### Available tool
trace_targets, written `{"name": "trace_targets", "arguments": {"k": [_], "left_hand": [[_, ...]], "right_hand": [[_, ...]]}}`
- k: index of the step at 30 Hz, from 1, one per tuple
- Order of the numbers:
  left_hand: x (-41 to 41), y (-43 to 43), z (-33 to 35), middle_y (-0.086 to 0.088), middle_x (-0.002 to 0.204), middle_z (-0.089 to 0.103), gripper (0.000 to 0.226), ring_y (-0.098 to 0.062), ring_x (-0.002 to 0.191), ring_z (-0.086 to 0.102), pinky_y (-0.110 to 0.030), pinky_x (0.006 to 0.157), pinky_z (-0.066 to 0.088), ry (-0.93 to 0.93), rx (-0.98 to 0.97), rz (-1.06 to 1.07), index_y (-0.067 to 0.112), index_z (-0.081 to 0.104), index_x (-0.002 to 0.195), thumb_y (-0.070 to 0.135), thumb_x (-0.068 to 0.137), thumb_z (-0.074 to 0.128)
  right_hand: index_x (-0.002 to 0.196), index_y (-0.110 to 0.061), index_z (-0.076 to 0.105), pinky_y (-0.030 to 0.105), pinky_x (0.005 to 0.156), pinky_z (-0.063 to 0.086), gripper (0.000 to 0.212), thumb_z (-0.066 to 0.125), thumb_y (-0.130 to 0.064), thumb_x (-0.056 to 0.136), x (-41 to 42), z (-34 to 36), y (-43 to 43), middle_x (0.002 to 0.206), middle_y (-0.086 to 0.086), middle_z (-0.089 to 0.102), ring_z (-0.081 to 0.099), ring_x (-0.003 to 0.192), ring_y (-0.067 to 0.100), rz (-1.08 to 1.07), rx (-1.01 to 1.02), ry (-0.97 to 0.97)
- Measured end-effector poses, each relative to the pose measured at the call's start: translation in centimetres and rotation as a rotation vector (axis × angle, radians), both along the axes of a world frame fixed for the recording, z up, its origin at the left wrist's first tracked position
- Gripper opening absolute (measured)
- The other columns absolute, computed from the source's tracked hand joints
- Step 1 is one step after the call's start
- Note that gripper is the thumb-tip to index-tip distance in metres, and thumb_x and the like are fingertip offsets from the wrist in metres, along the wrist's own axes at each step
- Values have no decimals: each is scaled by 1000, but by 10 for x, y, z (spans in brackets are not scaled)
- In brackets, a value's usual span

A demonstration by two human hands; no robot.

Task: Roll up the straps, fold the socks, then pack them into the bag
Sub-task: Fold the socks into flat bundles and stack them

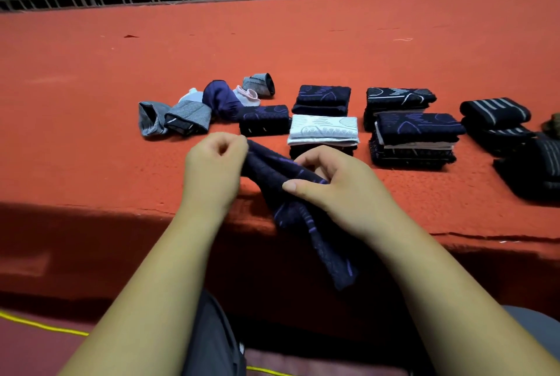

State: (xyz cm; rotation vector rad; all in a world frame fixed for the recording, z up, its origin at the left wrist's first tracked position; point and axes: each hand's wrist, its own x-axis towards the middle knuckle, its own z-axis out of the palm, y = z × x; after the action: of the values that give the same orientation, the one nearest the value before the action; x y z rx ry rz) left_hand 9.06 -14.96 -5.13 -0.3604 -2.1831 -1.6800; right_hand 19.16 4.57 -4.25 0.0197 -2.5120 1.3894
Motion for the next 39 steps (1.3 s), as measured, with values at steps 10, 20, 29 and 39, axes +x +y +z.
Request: {"name": "trace_targets", "arguments": {"k": [10, 20, 29, 39], "left_hand": [[4, -8, 12, -15, 98, 72, 23, -30, 97, 66, -43, 92, 51, -317, 598, -556, 5, 76, 99, 14, 101, 55], [3, -8, 6, -11, 105, 68, 22, -16, 92, 64, -28, 74, 57, -333, 440, -473, 1, 69, 119, 14, 102, 65], [-3, -13, -7, -24, 121, 75, 29, -29, 99, 75, -34, 81, 64, -582, 346, -522, -1, 65, 127, 6, 99, 67], [3, -2, -4, -18, 112, 76, 33, -26, 92, 73, -39, 89, 58, -570, 489, -534, 5, 71, 121, 10, 88, 76]], "right_hand": [[112, -34, 74, 31, 82, 54, 60, 52, -84, 88, -9, -13, -4, 100, -19, 76, 68, 80, -1, 46, -185, -168], [110, -5, 72, 19, 59, 50, 16, 72, -17, 100, -19, -24, -7, 73, -15, 67, 58, 58, -2, 86, -534, -137], [109, -7, 78, 39, 80, 51, 18, 62, -14, 104, -13, -24, 7, 105, 19, 79, 68, 89, 26, 95, -599, -135], [83, -14, 72, 14, 49, 38, 21, 68, -13, 103, -8, -21, 22, 63, -12, 66, 51, 50, -4, 93, -399, -95]]}}
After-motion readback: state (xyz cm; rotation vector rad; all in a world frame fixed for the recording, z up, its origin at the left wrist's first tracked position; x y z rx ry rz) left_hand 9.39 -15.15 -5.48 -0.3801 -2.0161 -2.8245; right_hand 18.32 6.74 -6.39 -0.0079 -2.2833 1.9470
